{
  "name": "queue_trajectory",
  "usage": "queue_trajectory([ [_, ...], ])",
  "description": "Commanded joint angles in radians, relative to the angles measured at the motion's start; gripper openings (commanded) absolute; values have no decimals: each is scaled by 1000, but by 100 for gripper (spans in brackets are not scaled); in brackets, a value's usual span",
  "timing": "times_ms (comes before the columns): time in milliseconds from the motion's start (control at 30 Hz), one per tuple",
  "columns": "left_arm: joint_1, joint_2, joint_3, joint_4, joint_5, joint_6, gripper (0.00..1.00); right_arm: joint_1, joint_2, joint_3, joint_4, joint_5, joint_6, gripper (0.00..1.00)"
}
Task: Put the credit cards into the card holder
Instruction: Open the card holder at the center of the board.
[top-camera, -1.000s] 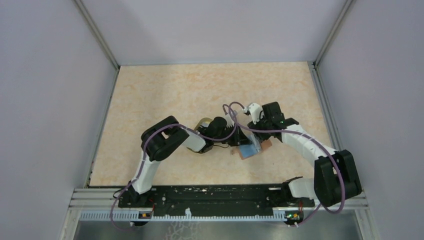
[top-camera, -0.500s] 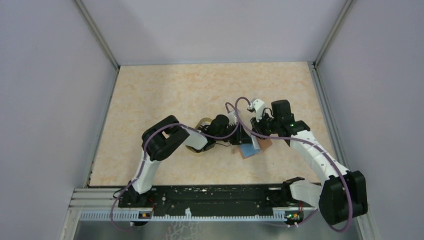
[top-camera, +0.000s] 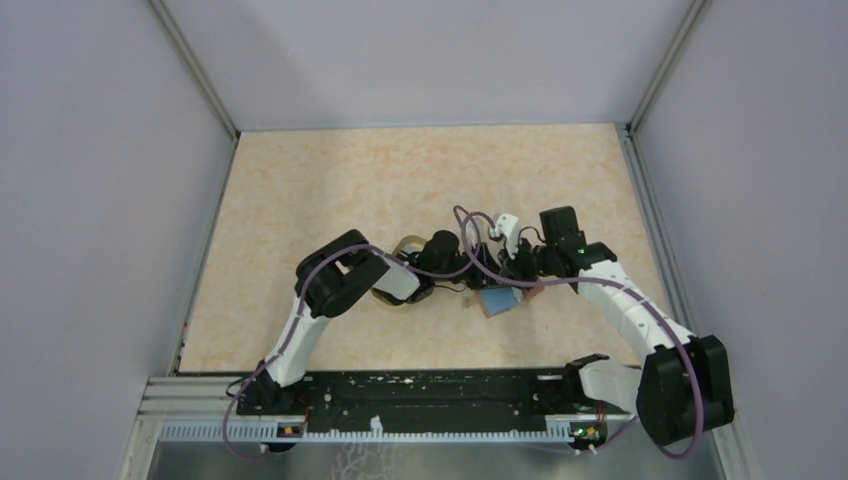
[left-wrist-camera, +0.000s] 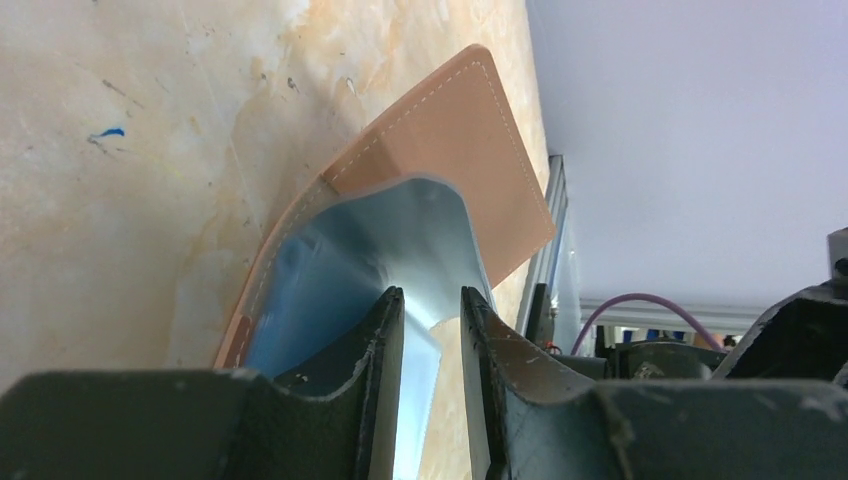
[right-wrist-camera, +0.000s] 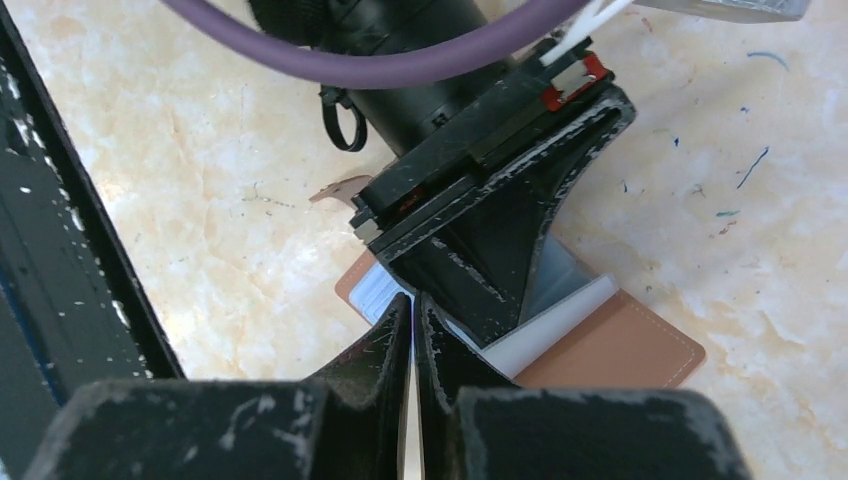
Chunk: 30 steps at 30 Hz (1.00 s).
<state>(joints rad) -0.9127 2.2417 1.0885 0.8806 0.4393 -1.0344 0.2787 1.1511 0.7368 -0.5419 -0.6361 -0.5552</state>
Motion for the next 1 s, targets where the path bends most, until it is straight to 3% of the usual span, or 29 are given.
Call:
queue_trajectory([
  [0, 9, 47, 35, 122, 27, -106, 34, 9, -76, -66, 58, -41, -161, 3],
  [133, 9, 67, 42, 172, 15, -162, 34, 11, -121, -108, 38, 5, -336, 4],
  [233, 9, 72, 45, 182, -1, -180, 34, 11, -135, -119, 48, 74, -375, 6],
  [567, 17, 72, 32, 187, -27, -201, 35, 9, -78, -117, 95, 246, -325, 5],
  [967, 20, -22, 12, 79, -64, -106, 34, -43, -36, -111, 150, 379, -207, 3],
])
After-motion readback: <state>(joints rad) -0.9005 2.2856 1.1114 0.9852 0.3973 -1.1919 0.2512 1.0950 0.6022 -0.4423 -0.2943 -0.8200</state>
